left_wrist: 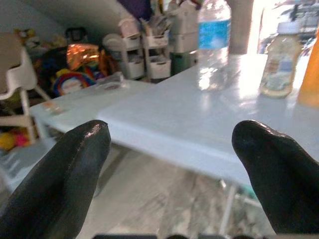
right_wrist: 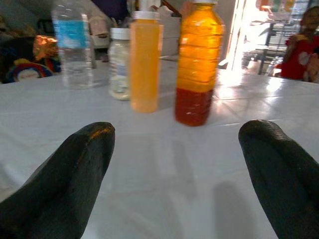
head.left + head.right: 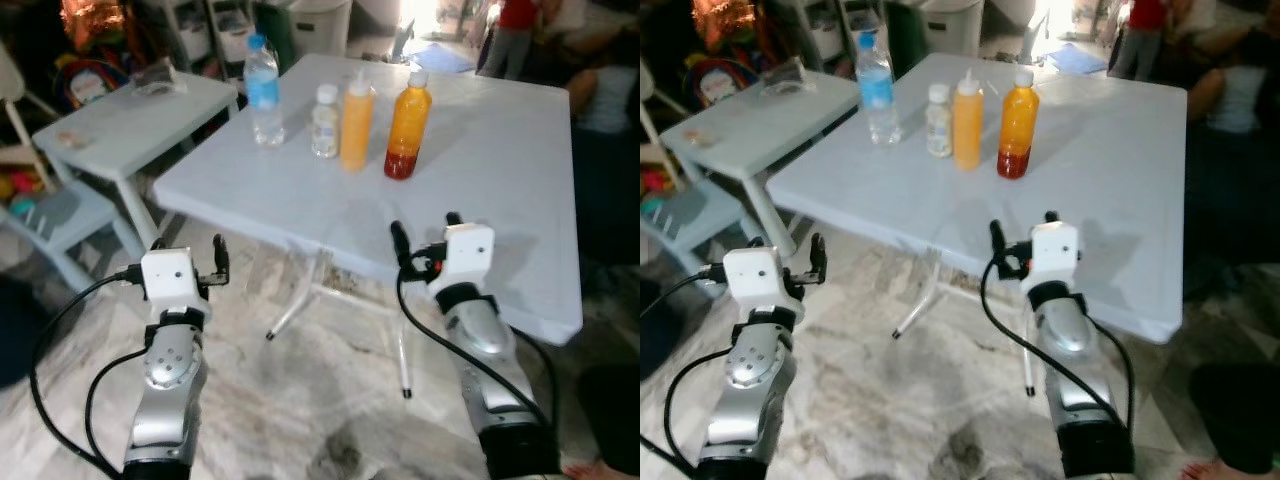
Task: Restocking fridge
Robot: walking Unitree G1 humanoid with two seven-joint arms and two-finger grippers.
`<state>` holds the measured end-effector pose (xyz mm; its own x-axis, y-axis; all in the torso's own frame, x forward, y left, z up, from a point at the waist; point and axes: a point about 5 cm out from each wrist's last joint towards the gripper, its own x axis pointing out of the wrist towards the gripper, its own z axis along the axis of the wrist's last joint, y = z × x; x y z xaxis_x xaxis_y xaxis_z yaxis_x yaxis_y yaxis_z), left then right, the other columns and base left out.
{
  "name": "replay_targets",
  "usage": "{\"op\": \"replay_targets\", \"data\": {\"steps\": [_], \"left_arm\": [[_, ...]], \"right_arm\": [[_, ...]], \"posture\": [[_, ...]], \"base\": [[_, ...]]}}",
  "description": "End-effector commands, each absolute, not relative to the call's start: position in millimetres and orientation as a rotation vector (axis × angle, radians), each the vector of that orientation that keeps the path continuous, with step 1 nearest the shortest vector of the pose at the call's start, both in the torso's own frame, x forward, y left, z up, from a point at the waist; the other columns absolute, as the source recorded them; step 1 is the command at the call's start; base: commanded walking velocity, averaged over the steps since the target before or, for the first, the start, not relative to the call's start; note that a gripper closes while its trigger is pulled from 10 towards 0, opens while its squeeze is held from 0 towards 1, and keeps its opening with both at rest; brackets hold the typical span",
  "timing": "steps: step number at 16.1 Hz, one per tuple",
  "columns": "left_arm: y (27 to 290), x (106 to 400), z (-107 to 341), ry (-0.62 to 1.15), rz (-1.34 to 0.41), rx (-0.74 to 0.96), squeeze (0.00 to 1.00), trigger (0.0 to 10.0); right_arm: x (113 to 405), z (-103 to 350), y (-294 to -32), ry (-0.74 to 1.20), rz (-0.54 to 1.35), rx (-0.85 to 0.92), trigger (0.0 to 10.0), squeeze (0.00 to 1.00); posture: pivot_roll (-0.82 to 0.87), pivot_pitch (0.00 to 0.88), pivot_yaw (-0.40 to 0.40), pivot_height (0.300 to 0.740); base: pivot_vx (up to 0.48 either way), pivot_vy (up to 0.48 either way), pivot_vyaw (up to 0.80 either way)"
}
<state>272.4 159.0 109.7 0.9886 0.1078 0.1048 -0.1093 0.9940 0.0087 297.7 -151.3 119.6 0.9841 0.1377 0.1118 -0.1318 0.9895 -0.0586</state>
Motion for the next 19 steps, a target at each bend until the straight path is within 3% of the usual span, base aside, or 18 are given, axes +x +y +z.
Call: {"op": "replay_targets", "data": {"steps": [1,8,19], "left_arm": [[155,273,110,-0.1,0.096,0.009,0.0,10.0],[155,275,113,-0.111,0.102,0.036,0.0,10.0],[170,265,114,-0.099,0.135,0.068,0.0,10.0]], "right_arm": [[299,121,-155,-0.117,0.124,-0.061,10.0,0.0],[300,119,-151,-0.116,0.132,-0.067,10.0,0.0],[316,139,-144,-0.174,0.156,-0.083,10.0,0.0]], "posture": [[-0.08,0.03,0.041,0.74],[-0.08,0.028,0.039,0.74],[-0.02,0.078,0.056,0.74]], "base": [[0.45,0.0,0.0],[0.411,0.0,0.0],[0.0,0.0,0.0]]}}
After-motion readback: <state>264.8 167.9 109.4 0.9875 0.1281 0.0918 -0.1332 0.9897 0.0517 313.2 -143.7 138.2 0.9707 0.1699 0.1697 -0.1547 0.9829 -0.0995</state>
